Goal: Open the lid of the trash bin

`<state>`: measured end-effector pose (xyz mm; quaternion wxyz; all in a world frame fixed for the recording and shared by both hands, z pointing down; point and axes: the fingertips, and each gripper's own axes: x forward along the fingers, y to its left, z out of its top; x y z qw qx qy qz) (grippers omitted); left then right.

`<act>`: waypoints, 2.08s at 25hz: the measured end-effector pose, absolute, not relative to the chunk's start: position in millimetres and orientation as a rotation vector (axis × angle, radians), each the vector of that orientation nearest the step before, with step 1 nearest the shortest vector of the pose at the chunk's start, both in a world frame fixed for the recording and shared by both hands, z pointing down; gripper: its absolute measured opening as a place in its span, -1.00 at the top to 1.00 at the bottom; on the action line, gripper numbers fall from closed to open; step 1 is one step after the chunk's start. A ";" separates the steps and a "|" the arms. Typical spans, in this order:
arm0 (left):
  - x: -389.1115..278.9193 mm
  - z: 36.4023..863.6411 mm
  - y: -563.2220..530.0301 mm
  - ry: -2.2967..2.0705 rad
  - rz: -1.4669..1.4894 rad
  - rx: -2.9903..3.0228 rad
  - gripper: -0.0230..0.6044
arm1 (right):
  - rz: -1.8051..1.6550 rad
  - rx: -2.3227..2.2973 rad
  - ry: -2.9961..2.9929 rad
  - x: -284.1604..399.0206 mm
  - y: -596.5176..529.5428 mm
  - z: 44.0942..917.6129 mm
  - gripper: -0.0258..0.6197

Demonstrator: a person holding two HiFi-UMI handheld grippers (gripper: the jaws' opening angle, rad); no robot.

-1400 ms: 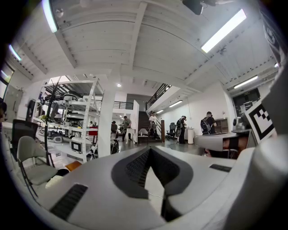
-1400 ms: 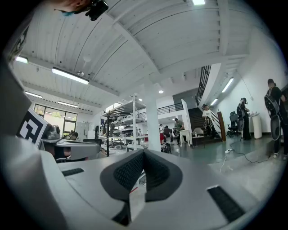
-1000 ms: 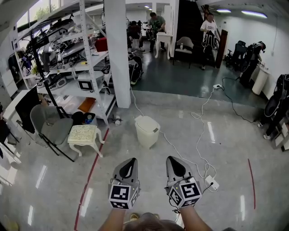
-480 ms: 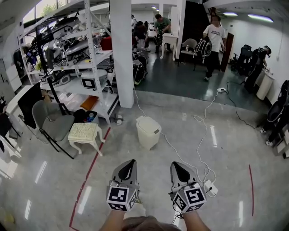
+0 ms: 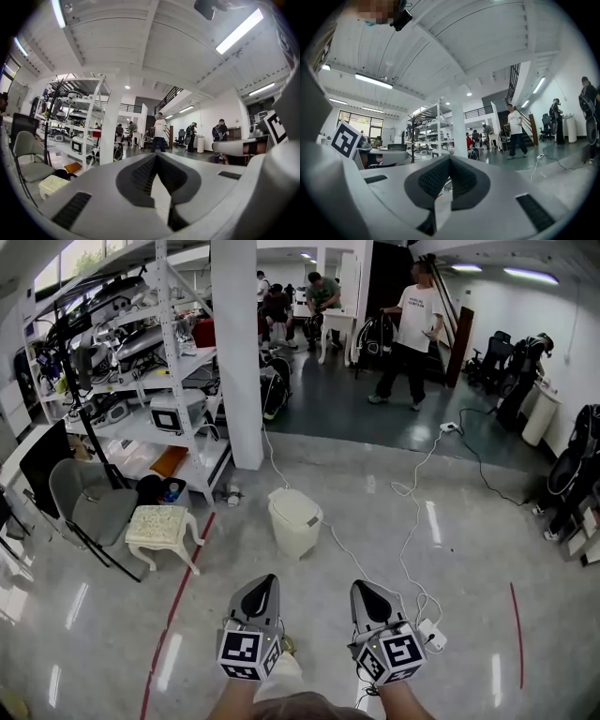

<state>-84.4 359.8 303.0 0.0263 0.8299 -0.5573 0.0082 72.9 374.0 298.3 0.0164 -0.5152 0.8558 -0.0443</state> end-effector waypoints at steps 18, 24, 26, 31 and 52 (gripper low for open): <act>-106.5 317.2 225.9 -1.669 0.061 2.568 0.96 | -0.210 -1.637 2.647 49.9 243.4 315.3 0.90; -123.1 317.2 167.1 -1.643 0.065 2.593 0.96 | -0.188 -1.661 2.624 35.5 184.2 309.7 0.90; -131.2 314.5 148.3 -1.639 0.071 2.604 0.96 | -0.173 -1.658 2.616 27.0 164.0 303.6 0.90; -143.5 311.3 111.1 -1.614 0.069 2.624 0.96 | -0.159 -1.681 2.595 15.5 132.2 297.9 0.90; -114.7 334.6 -27.1 -1.530 0.089 2.617 0.96 | -0.201 -1.774 2.563 51.8 -2.1 316.3 0.90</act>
